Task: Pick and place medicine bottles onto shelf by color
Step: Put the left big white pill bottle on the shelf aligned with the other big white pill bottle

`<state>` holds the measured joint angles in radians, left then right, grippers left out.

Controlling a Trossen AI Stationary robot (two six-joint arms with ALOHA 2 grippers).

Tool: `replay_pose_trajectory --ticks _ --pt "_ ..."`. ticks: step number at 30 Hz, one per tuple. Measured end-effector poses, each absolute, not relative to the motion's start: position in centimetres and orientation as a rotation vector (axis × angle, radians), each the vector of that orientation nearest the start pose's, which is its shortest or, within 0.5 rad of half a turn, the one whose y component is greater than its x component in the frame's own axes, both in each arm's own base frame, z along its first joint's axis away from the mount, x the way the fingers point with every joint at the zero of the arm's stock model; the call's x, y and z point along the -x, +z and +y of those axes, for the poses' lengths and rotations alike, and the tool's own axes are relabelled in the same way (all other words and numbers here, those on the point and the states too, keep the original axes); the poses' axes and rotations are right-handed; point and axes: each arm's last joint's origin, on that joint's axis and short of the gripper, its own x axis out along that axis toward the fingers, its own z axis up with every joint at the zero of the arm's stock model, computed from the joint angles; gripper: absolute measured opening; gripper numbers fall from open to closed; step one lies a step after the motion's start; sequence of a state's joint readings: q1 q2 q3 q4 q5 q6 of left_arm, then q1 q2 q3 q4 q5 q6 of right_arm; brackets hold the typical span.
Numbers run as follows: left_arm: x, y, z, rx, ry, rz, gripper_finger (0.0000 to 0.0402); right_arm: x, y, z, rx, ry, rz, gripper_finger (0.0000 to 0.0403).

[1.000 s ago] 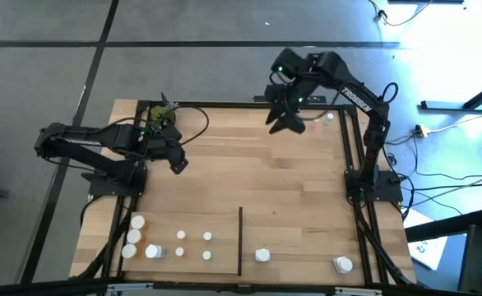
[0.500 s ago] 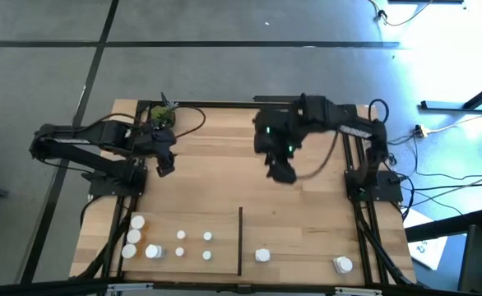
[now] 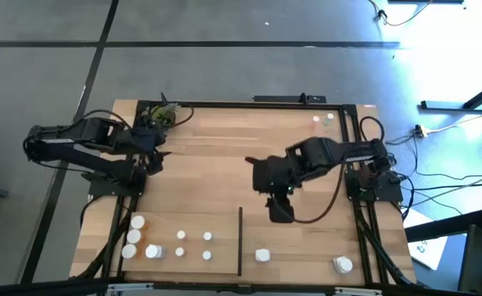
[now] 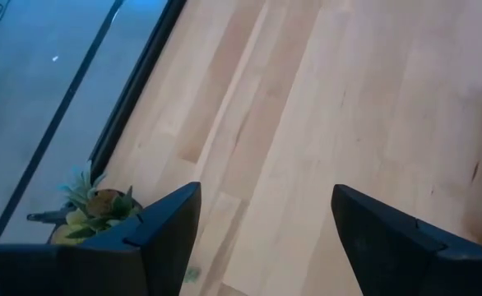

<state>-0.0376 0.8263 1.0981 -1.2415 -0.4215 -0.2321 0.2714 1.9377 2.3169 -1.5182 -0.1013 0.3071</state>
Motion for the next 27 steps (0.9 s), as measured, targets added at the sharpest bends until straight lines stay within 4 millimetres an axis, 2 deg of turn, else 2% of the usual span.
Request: replay_pose_trajectory --ticks 9,15,20,27 --pt "-11.3 34.5 0.8 -0.003 0.458 0.880 0.0267 -35.0 38.3 13.9 0.024 0.328 1.290 0.0208" --pt "-11.3 34.5 0.8 0.019 0.469 0.873 0.0267 -34.6 38.0 15.3 0.002 0.272 1.303 0.0208" --pt "-11.3 34.5 0.8 0.021 0.470 0.872 0.0267 -34.0 38.0 16.5 0.102 0.210 1.268 0.0208" --pt "-11.3 34.5 0.8 0.022 0.470 0.868 0.0267 -33.6 38.4 16.6 0.100 0.184 1.251 0.0208"
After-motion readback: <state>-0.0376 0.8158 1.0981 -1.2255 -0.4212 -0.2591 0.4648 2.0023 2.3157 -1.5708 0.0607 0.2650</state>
